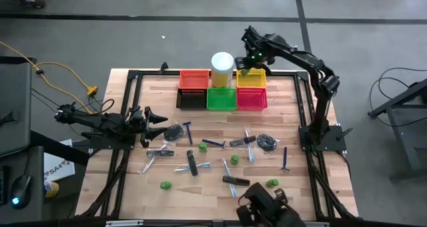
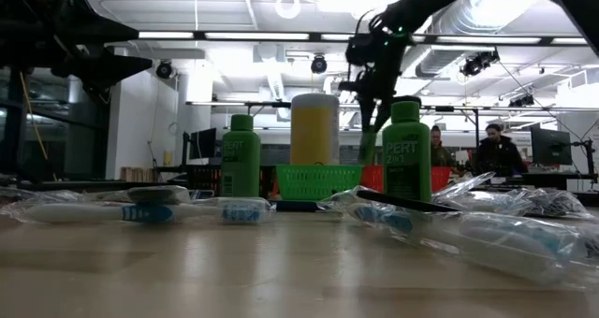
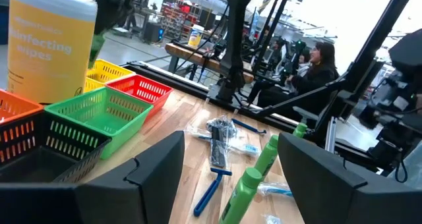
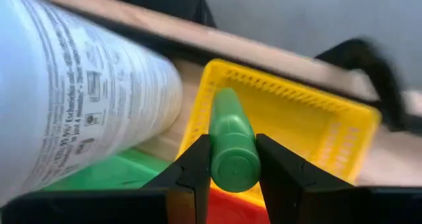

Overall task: Pick & Place Travel size toiletries
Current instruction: Put the green shampoo into the yellow bin

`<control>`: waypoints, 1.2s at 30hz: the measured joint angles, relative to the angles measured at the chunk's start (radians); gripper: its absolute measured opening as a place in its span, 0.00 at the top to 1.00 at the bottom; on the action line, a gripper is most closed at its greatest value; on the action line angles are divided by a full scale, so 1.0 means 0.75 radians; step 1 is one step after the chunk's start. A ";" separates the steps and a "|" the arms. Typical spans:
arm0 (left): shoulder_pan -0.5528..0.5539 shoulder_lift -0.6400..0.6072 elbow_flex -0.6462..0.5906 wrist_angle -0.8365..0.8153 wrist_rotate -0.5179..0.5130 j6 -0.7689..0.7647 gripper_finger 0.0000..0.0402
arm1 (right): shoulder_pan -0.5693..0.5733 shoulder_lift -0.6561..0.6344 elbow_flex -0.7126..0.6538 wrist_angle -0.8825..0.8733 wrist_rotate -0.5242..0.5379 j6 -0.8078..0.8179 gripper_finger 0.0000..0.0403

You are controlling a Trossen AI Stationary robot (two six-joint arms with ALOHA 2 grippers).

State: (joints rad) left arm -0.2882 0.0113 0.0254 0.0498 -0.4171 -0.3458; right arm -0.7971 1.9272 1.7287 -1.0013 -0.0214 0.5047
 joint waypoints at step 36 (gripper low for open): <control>0.000 0.000 0.000 0.000 -0.002 0.000 0.39 | -0.089 0.012 -0.002 -0.114 0.059 -0.915 0.77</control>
State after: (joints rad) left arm -0.2882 0.0113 0.0254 0.0498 -0.4187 -0.3458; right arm -0.8635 1.9362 1.7271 -1.0870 0.0226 -0.1818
